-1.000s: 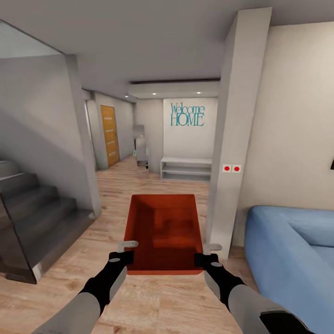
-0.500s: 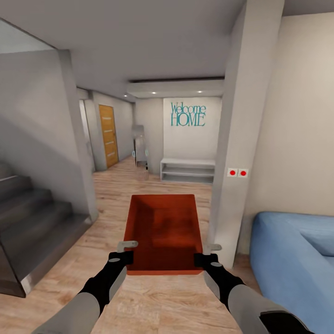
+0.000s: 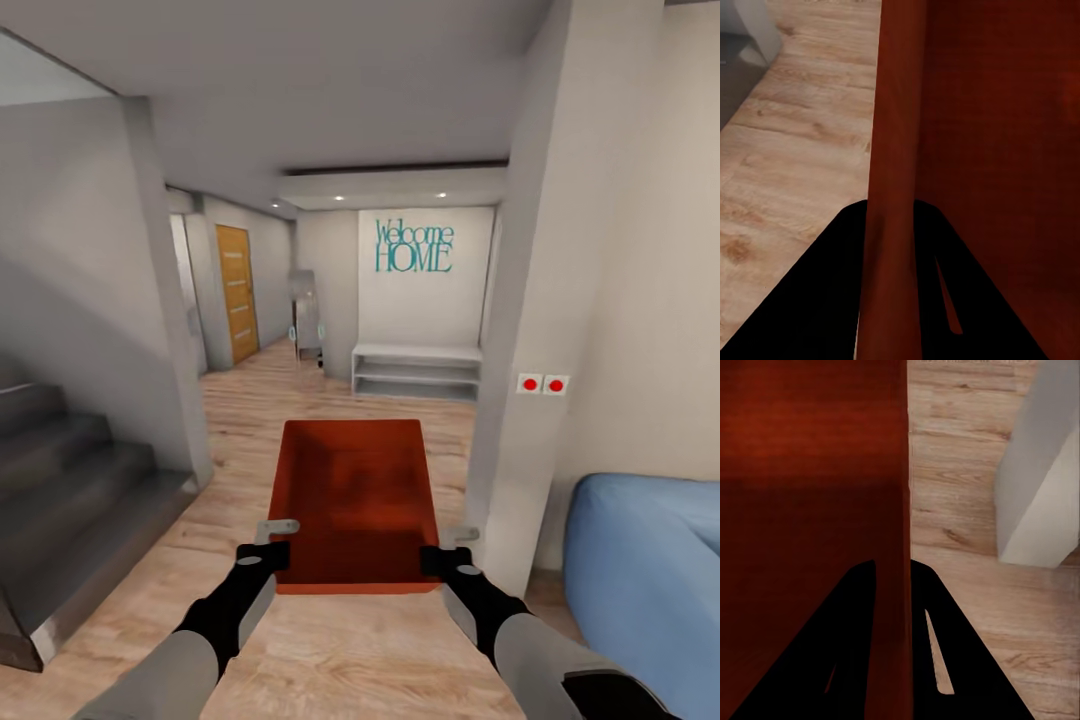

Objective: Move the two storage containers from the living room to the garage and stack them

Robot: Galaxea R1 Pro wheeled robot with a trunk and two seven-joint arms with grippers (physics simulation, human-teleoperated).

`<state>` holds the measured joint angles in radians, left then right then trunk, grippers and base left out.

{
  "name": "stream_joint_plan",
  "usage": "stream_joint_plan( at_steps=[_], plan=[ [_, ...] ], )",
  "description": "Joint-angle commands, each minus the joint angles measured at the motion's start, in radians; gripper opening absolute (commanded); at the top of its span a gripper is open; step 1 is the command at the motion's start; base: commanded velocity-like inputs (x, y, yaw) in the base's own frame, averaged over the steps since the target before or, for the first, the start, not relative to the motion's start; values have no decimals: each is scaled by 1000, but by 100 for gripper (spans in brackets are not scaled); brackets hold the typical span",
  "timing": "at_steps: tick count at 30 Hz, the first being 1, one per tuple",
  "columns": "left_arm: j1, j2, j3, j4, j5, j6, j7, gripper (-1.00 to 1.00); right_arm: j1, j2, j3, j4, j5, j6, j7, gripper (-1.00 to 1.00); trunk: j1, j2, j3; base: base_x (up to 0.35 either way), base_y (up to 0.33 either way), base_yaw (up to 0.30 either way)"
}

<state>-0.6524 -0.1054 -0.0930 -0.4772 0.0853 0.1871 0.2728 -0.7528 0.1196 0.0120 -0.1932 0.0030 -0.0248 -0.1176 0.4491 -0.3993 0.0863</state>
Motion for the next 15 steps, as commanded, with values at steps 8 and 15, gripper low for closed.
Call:
stream_joint_plan(
  at_steps=[8,15],
  plan=[
    [0,13,-7,2,8,8,40,-100,-2,-3,-12,-2,12,-43,-83,-100,1,-1,0,324,129,256],
    [0,13,-7,2,8,8,39,-100,-1,-5,-12,-3,12,-43,-83,-100,1,-1,0,324,129,51]
  ],
)
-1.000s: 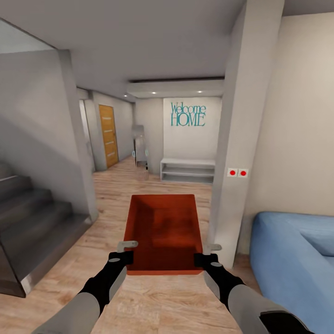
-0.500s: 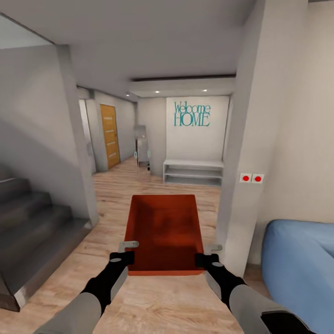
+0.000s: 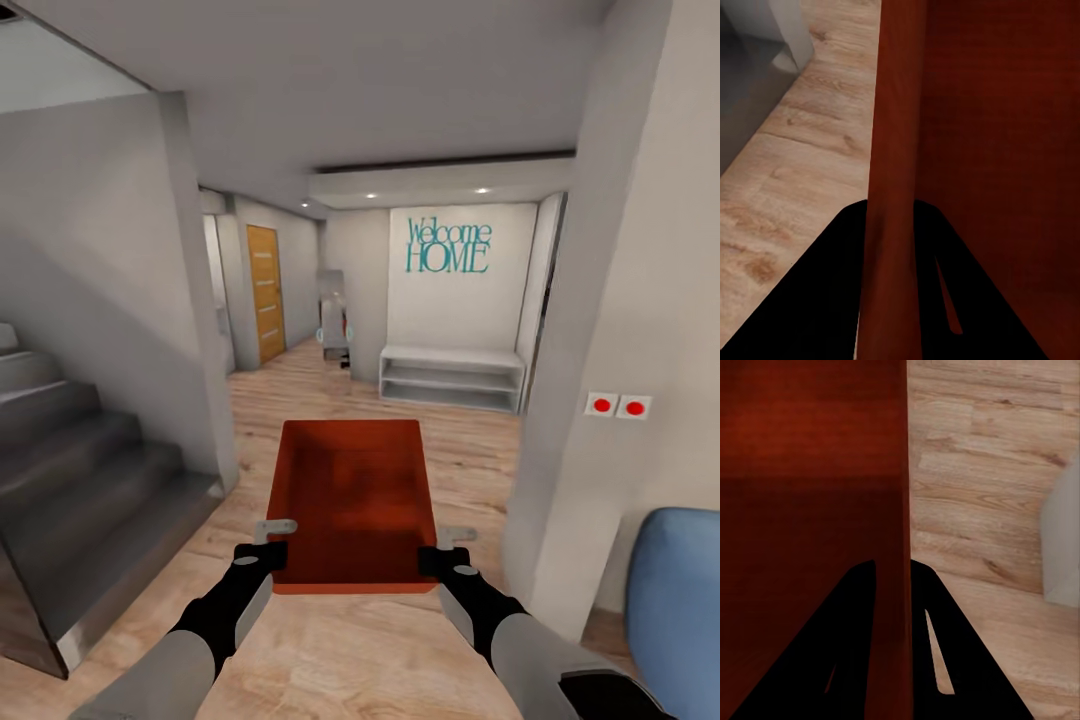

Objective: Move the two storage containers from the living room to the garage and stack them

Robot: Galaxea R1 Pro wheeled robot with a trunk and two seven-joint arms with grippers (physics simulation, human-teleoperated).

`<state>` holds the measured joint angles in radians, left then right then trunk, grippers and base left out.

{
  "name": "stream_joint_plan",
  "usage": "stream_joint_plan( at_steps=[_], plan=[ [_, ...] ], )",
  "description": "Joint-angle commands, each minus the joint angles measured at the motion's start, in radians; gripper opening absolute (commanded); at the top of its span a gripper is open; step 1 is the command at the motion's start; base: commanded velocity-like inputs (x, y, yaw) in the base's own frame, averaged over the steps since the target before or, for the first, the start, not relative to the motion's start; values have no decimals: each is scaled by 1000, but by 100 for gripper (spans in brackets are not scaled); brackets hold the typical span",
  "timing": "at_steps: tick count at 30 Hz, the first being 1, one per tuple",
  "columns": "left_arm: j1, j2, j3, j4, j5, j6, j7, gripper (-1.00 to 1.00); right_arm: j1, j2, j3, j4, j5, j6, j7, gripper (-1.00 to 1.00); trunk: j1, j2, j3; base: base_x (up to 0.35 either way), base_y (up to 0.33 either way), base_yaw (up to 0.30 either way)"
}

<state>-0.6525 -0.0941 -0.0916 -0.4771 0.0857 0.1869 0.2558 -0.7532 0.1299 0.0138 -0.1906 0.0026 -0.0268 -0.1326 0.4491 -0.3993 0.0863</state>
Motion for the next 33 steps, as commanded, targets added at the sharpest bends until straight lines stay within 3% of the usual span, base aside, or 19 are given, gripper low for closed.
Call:
stream_joint_plan(
  at_steps=[1,33],
  plan=[
    [0,2,-8,2,8,8,56,-100,-1,-15,-15,-5,13,-41,-68,-100,1,-1,0,324,129,3],
    [0,2,-8,2,8,8,57,-100,-1,-15,-15,-5,13,-44,-70,-100,1,-1,0,324,117,0]
  ],
)
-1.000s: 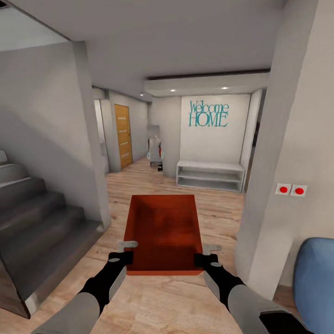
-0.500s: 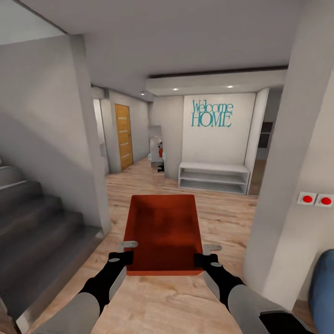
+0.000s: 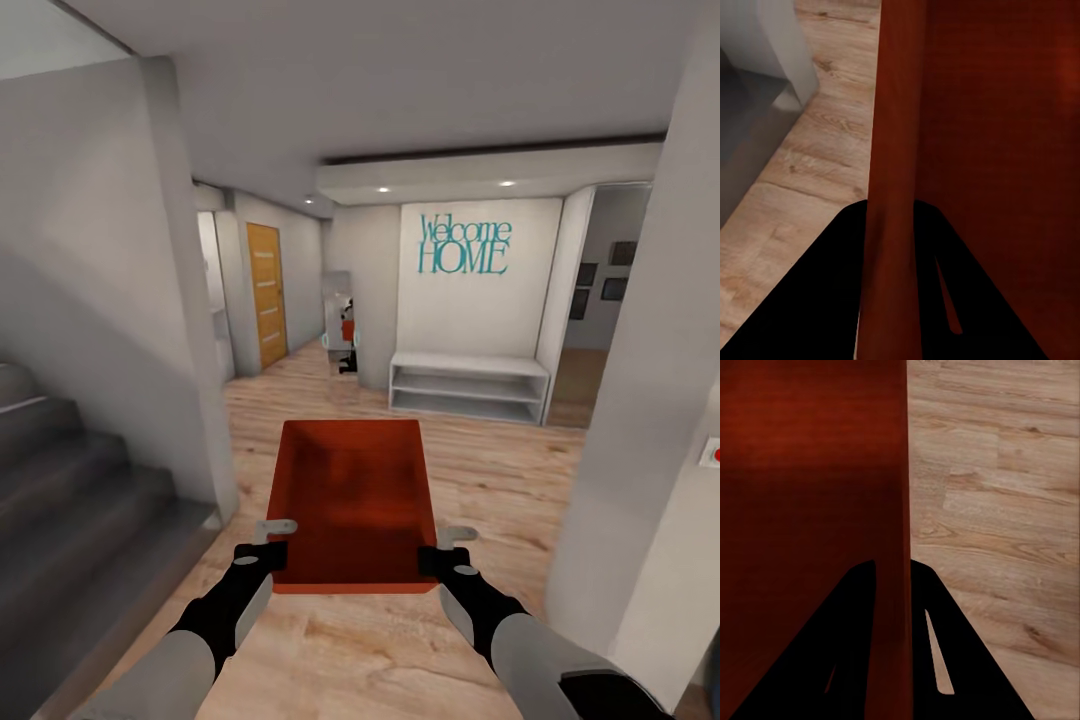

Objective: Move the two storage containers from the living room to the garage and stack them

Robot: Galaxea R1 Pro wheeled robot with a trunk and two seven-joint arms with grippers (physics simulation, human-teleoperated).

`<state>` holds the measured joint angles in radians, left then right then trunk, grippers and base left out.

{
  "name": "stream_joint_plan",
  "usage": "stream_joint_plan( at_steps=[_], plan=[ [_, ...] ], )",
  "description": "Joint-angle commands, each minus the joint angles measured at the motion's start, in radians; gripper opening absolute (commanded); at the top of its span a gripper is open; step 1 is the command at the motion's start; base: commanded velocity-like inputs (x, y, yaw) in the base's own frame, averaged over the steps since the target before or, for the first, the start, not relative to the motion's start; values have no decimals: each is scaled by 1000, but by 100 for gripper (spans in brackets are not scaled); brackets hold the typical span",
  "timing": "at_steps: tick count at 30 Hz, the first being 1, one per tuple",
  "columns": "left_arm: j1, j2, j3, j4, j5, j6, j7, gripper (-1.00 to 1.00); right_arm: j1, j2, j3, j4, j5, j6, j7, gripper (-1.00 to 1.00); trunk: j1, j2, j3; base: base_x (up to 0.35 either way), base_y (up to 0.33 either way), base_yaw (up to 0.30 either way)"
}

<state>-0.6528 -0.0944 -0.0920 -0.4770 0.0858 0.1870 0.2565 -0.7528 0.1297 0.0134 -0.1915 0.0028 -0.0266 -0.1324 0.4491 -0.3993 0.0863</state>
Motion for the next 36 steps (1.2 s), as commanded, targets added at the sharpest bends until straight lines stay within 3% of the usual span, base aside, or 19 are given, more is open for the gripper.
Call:
stream_joint_plan(
  at_steps=[1,27,36],
  plan=[
    [1,2,-8,1,8,8,56,-100,-1,-15,-14,-4,13,-44,-70,-100,1,-1,0,323,100,0],
    [1,2,-8,1,8,8,56,-100,-1,-15,-13,-5,13,-42,-70,-100,1,-1,0,324,83,-2],
    [1,3,-8,1,8,8,56,-100,-1,-12,-12,-5,13,-39,-70,-100,1,-1,0,324,4,-193]
  ],
)
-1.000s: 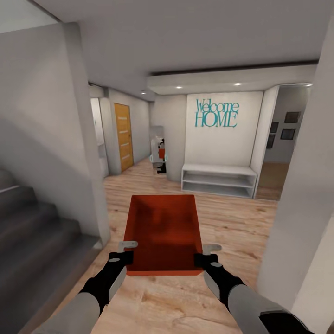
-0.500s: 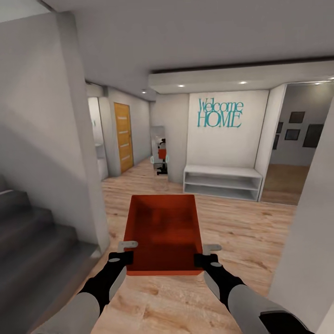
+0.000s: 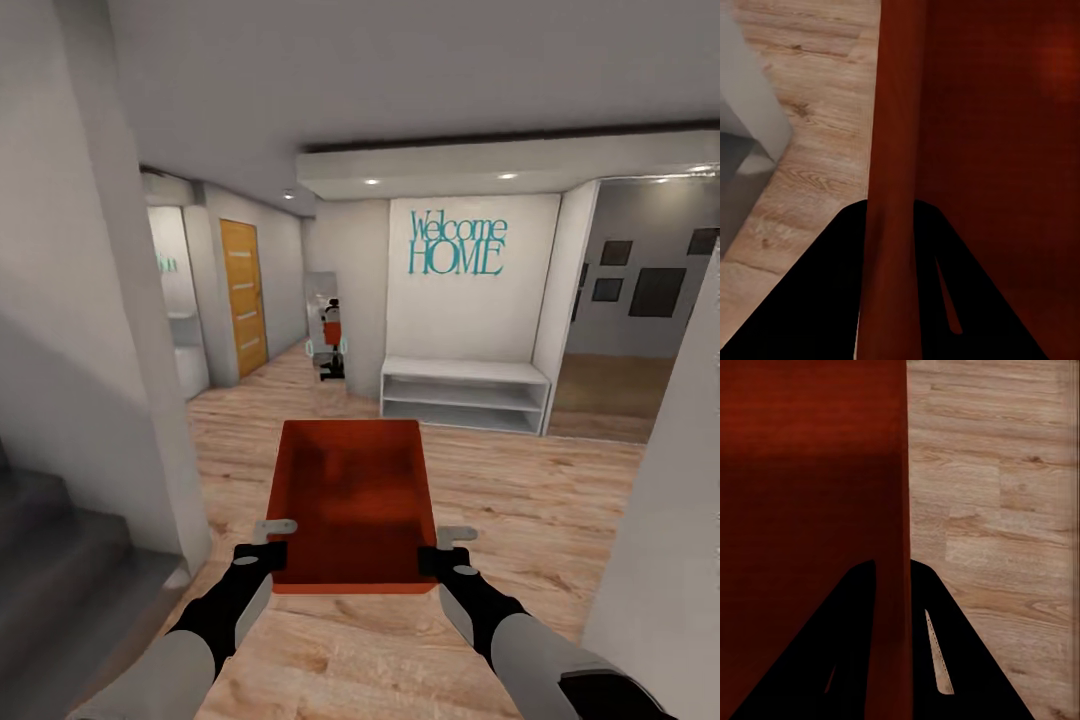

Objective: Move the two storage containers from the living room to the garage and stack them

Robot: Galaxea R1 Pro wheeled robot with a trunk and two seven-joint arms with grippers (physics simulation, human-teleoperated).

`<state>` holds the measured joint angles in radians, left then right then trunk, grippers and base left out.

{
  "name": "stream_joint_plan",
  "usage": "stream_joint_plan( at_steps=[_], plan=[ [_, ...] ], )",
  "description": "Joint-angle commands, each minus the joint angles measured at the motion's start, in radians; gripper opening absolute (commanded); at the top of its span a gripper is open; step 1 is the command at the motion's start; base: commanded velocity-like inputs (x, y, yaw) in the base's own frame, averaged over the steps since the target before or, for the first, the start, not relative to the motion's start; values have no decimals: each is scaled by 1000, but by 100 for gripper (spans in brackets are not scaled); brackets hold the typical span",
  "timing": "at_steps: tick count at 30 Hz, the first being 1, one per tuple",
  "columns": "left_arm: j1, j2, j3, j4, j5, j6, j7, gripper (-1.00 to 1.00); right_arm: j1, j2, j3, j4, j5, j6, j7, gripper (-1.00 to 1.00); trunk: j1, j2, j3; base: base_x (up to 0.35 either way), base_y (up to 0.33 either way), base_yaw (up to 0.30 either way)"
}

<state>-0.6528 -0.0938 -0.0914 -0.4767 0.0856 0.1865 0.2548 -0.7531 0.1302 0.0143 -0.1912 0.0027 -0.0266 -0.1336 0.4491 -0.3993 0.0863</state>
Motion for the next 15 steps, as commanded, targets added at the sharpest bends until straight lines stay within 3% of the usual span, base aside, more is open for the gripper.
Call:
stream_joint_plan(
  at_steps=[1,6,15],
  plan=[
    [1,3,-8,1,8,8,57,-100,-1,-12,-13,-5,13,-39,-69,-100,1,-1,0,324,0,-239],
    [1,3,-8,1,8,7,58,-100,-1,-13,-13,-5,13,-39,-69,-100,1,-1,0,324,0,-195],
    [1,2,-8,1,7,2,61,-100,-1,-14,-13,-4,13,-39,-69,-100,1,-1,0,291,0,-21]
  ],
)
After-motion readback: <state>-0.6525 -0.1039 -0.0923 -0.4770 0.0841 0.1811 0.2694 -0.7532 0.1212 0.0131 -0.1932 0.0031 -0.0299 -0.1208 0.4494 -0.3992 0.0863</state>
